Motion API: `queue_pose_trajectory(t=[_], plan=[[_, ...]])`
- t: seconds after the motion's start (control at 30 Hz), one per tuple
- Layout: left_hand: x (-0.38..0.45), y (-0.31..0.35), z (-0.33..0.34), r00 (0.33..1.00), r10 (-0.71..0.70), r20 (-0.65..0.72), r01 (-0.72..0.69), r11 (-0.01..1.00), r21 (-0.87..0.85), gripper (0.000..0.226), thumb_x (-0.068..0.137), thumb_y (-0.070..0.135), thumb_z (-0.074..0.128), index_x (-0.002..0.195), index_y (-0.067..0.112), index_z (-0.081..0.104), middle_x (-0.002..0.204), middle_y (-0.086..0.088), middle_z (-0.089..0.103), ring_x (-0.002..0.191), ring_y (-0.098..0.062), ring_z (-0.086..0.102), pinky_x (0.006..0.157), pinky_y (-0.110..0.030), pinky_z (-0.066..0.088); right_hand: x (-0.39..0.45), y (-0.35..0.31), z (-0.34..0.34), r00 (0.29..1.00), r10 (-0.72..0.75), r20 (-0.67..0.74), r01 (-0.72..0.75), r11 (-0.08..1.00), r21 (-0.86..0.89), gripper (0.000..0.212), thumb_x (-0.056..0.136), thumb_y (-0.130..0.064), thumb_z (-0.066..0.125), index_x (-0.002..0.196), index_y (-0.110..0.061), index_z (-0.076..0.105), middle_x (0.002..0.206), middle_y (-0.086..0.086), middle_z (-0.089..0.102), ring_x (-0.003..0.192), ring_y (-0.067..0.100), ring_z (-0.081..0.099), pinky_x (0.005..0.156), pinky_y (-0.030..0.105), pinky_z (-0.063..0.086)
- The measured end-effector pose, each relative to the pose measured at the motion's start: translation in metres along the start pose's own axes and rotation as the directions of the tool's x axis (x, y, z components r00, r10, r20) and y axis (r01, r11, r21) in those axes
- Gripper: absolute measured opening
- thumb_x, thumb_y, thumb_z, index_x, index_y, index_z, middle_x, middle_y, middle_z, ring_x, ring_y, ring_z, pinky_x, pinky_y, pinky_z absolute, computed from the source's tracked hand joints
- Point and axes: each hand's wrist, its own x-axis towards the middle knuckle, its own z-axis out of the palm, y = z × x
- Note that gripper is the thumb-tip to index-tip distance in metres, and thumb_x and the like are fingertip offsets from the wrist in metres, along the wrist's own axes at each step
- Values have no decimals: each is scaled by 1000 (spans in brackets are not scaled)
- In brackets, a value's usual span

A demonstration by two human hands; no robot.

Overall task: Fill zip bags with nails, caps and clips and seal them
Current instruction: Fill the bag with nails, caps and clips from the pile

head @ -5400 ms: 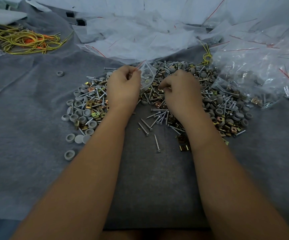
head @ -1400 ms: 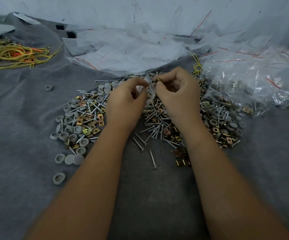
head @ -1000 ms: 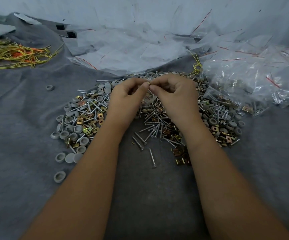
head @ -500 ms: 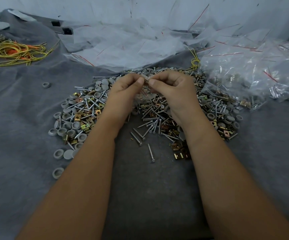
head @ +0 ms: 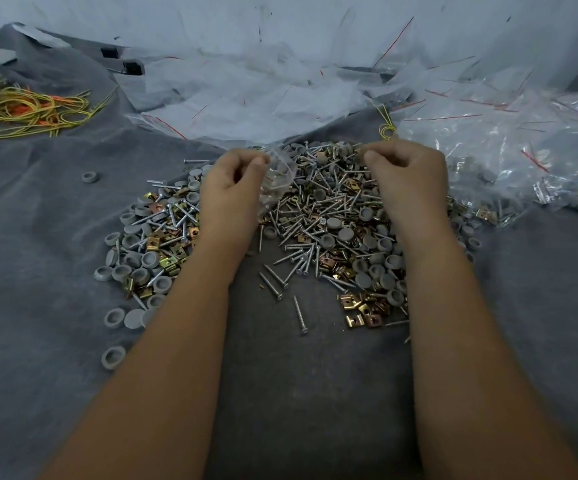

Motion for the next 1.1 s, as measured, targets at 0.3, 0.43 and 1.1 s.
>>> queue_pose_trajectory(t=[0.3, 0.43, 1.1], plan=[[4, -4, 2, 996, 21, -88, -8, 990, 143, 13, 92, 13, 58, 96, 18, 69, 69, -5, 50, 42, 2, 35, 42, -12, 31, 14, -9, -22, 1000, -8, -11, 5, 967, -256, 24, 87, -11, 56, 91, -27, 75, 80, -15, 66, 59, -6, 54, 54, 8, 42], [3, -3, 4, 995, 39, -90, -24, 985, 169, 20, 94, 15, 58, 79, 26, 64, 67, -6, 47, 42, 0, 32, 41, -16, 30, 23, -4, -5, 964, 49, 261, 131, 766, -629, 24, 87, -7, 55, 91, -16, 77, 88, -5, 69, 77, 16, 61, 75, 28, 51], [1, -3, 3, 997, 19, -75, -7, 988, 155, 17, 93, 14, 57, 84, 22, 68, 57, 1, 41, 38, 0, 31, 39, -12, 29, 34, 10, 12, 926, 75, 370, 266, 568, -779, 15, 88, -12, 65, 95, -20, 77, 98, 4, 73, 89, 25, 64, 77, 31, 48]])
